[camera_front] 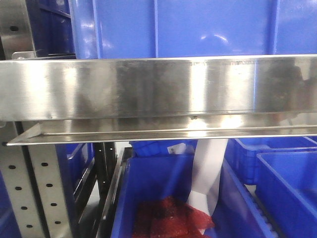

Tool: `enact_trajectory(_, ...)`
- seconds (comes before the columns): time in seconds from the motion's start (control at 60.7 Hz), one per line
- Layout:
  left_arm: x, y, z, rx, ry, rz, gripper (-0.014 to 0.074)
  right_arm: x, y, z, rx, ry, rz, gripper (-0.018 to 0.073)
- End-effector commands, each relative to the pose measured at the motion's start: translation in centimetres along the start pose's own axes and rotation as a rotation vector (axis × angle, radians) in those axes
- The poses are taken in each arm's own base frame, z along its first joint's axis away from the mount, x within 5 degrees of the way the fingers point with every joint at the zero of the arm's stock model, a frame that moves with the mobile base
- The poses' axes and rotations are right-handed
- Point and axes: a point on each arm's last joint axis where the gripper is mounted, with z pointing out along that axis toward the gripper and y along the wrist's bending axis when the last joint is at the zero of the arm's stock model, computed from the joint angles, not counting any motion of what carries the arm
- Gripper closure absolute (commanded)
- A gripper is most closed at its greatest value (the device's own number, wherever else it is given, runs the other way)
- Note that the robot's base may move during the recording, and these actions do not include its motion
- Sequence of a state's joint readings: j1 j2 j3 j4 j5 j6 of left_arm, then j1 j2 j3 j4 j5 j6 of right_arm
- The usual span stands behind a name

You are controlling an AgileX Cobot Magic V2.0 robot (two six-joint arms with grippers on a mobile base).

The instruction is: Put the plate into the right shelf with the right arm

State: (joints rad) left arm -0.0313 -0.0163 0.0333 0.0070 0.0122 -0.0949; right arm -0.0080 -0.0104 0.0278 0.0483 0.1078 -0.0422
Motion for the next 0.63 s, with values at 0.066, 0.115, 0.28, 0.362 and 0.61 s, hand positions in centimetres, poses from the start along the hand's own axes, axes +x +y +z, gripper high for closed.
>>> enact_trajectory(0.066, -0.61, -0.07, -0.09, 0.011, -0.091, -0.006, 0.0643, -1.21, -0.07, -0.20, 0.011, -0.121, -0.008, 0.0513)
enact_trajectory(0.115, -0.61, -0.07, -0.09, 0.011, -0.091, -0.006, 0.0643, -1.21, -0.07, -0.20, 0.011, -0.121, -0.008, 0.0513)
enact_trajectory(0.28, -0.61, -0.07, -0.09, 0.011, -0.091, -0.006, 0.0643, -1.21, -0.07, -0.20, 0.011, -0.121, -0.008, 0.0513)
enact_trajectory(0.362, -0.61, -0.07, -0.09, 0.011, -0.091, -0.006, 0.0643, -1.21, -0.07, -0.20, 0.011, -0.121, -0.008, 0.0513)
enact_trajectory(0.61, -0.61, -0.07, -0.09, 0.011, -0.091, -0.006, 0.0643, -1.21, -0.07, -0.20, 0.011, -0.121, -0.008, 0.0513)
